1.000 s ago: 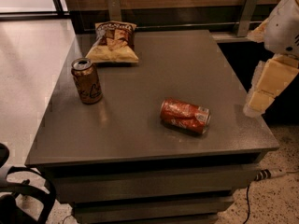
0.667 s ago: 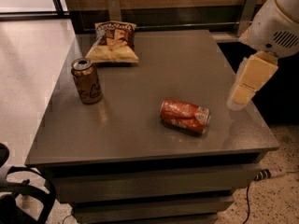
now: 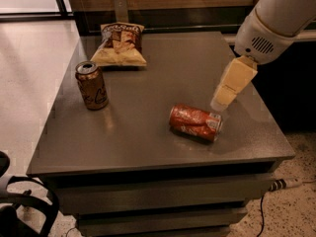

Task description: Place coke can upright

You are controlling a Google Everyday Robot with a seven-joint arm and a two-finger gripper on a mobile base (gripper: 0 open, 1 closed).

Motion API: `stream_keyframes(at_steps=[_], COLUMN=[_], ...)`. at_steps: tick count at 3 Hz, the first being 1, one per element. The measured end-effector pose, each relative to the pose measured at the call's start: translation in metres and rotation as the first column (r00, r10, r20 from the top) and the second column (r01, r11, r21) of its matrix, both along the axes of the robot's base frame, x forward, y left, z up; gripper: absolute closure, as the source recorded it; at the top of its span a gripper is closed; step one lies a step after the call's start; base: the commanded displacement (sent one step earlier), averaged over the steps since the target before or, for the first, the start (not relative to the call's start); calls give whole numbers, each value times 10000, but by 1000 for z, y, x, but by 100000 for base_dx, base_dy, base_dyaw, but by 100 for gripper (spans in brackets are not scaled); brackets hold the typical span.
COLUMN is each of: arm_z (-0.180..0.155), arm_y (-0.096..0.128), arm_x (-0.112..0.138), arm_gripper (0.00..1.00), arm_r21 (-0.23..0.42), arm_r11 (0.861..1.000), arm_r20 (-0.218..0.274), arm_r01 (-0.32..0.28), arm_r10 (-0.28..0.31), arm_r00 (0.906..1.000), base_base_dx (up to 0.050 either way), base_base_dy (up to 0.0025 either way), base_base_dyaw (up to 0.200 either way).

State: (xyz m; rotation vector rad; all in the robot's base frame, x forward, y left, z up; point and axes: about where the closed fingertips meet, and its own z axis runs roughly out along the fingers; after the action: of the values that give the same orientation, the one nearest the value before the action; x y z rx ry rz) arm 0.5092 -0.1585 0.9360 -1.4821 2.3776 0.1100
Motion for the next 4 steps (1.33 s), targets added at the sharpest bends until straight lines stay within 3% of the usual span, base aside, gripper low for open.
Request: stream_keyframes(at_steps=[1,4], arm_z=[-18,-69], arm_y=[19,39], arm_x=[7,-4], arm_gripper=[0,0], arm_r21=[-187,-897], arm_r11=[9998,9956], arm_r20=[-158,-1069], arm_r01=[39,259], arm_r10=[-42,-354], arm_r00=[9999,9936], base_base_dx=[0,0], base_base_dy=[0,0], base_base_dyaw=[0,0])
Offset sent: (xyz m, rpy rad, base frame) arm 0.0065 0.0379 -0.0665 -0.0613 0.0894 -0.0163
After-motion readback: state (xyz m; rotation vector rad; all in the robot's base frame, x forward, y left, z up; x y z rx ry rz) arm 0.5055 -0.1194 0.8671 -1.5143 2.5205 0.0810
